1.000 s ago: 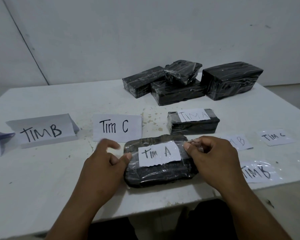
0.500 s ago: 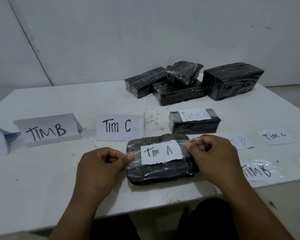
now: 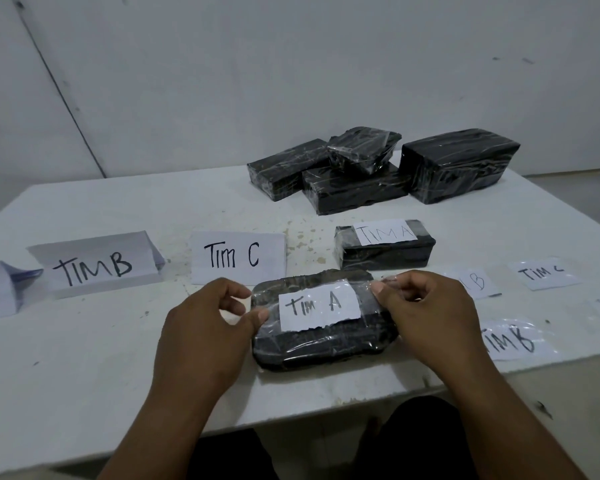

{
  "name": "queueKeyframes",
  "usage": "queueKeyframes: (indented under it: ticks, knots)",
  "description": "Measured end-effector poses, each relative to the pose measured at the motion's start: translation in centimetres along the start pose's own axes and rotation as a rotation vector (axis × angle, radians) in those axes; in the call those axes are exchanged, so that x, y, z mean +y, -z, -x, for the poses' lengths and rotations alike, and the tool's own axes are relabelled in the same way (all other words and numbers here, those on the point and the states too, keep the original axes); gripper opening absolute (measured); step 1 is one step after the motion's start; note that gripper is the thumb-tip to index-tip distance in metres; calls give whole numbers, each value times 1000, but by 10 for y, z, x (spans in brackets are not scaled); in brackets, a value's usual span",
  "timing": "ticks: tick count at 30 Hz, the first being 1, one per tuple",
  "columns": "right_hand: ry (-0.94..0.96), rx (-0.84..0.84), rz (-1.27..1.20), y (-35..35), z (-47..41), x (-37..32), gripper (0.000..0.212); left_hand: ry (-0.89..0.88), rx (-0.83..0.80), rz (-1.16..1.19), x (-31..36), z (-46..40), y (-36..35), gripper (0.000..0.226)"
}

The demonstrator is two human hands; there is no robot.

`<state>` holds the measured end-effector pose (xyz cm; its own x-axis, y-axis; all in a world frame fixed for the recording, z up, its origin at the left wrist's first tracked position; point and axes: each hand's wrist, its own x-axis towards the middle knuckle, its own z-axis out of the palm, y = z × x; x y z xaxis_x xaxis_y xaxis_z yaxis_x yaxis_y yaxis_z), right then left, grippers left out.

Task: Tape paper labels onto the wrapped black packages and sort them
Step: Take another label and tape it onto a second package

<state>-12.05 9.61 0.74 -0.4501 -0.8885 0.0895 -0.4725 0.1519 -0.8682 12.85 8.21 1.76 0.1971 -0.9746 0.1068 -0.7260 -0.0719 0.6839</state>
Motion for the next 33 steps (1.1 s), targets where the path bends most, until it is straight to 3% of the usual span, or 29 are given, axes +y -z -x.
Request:
queueKeyframes:
  ticks: [8,13,18,22,33]
  knots:
    - [-5,3,-46,-1,1,5,19,-308,22,-320,28,-2,-13,57]
    - [8,2,-34,-2,0,10,20,-544,-283,-324,39,5,-37,60]
    - [2,-9,-44,-1,-2,11,20,-553,-394,-336,29,-3,-40,69]
    - [-11,-24,-76,0,-2,10,17,-583,-363,-337,23,-4,-44,60]
    - [-71,11,-105,-2,-4,11,17,-572,-323,-298,20,3,-47,64]
